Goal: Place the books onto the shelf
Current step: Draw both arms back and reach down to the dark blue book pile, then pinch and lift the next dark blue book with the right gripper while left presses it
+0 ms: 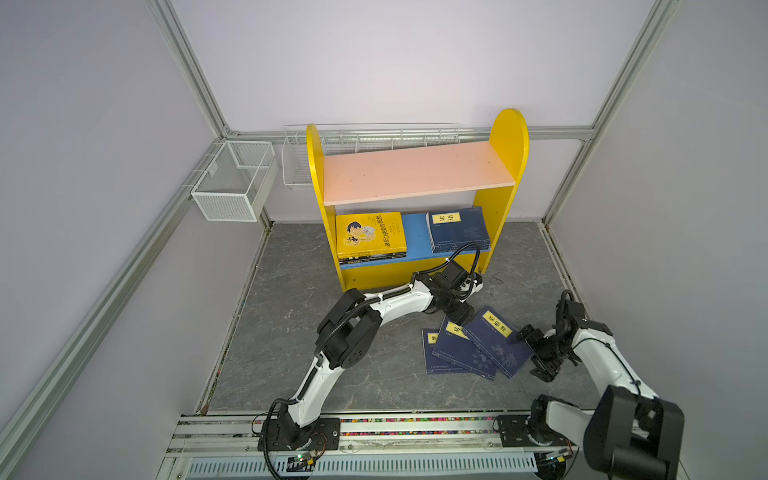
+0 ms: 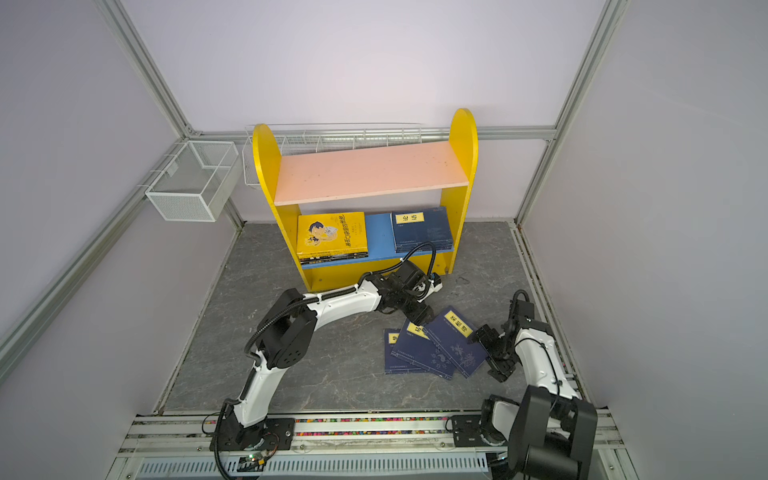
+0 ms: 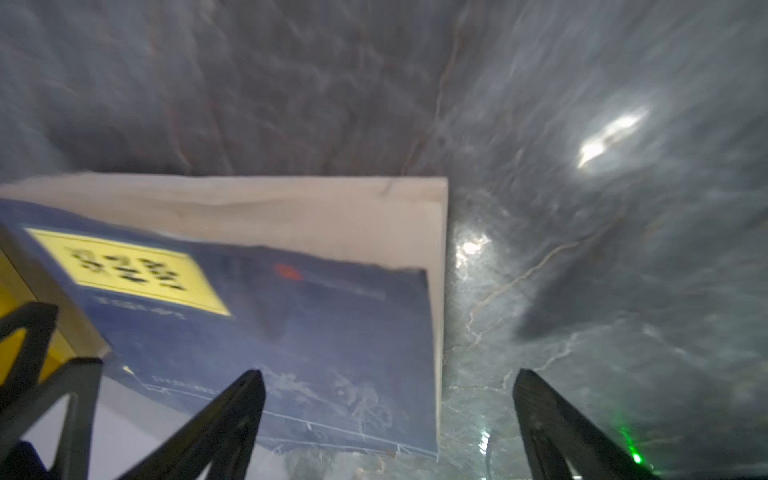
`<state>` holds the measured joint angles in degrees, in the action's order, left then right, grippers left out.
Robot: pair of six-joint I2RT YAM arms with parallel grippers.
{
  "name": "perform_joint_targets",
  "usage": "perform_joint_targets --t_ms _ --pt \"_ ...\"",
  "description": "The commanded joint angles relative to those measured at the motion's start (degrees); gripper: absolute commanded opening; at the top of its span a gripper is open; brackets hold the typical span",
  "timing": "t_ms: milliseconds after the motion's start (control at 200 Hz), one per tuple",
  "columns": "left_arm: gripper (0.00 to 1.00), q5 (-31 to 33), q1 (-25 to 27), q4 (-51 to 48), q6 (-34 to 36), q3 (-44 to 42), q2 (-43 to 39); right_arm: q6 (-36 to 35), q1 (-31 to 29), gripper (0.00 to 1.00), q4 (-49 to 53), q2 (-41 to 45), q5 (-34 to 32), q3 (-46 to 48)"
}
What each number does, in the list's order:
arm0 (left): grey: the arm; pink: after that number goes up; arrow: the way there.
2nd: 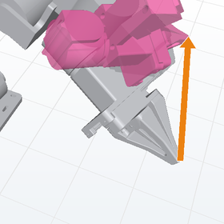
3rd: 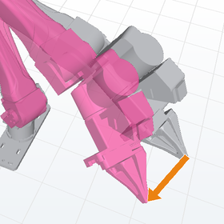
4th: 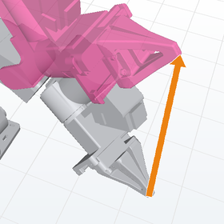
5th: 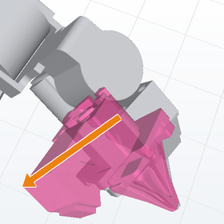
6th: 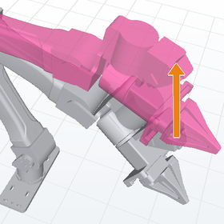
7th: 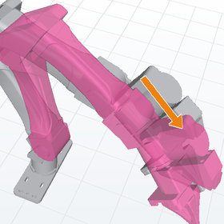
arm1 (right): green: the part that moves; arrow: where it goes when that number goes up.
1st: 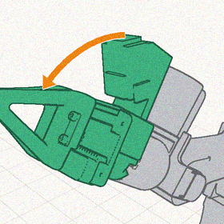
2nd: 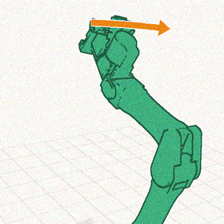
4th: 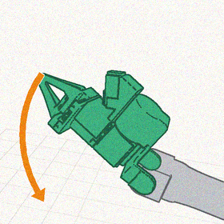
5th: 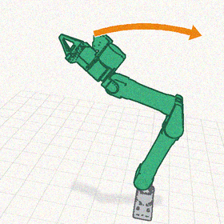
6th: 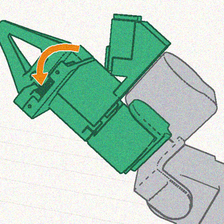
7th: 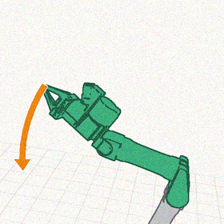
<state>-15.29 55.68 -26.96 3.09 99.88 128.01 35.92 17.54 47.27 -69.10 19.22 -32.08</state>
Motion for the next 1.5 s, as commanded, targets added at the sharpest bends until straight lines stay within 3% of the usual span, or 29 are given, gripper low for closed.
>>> perform_joint_targets --t_ms 0,165,380,590,750,1230,1495 --pt "0.64 -2.06 0.61 -4.02 3.86 3.59 2.04 -3.97 0.75 0.95 -8.51 -6.09 14.57 2.71" --pt "0.62 -1.75 0.66 -6.35 4.56 4.06 3.6 -1.56 -1.5 0.93 -14.38 -9.02 16.93 2.1" --pt "0.55 -0.3 0.53 -7.4 5.67 1.76 3.4 0.95 -7.79 0.92 -17.79 -8.52 11.05 -5.53" --pt "0.49 -0.11 0.31 -8.15 5.81 1.37 4.23 -0.59 -8.03 0.92 -17.56 -10.42 8.08 -13.07" --pt "0.49 -0.9 0.13 -8.2 5.48 1.54 4.88 -0.86 -8.29 0.89 -19.99 -10.06 10.2 -13.91" --pt "0.49 -2.35 -0.35 -7.7 5.09 1.2 5.41 1.64 -14.37 0.5 -33.3 -4.2 10.99 -10.38" --pt "0.49 -3.33 -0.57 -6.82 4.41 0.86 5.45 2.67 -18.0 0.41 -35.49 -5.16 9.44 -10.46"
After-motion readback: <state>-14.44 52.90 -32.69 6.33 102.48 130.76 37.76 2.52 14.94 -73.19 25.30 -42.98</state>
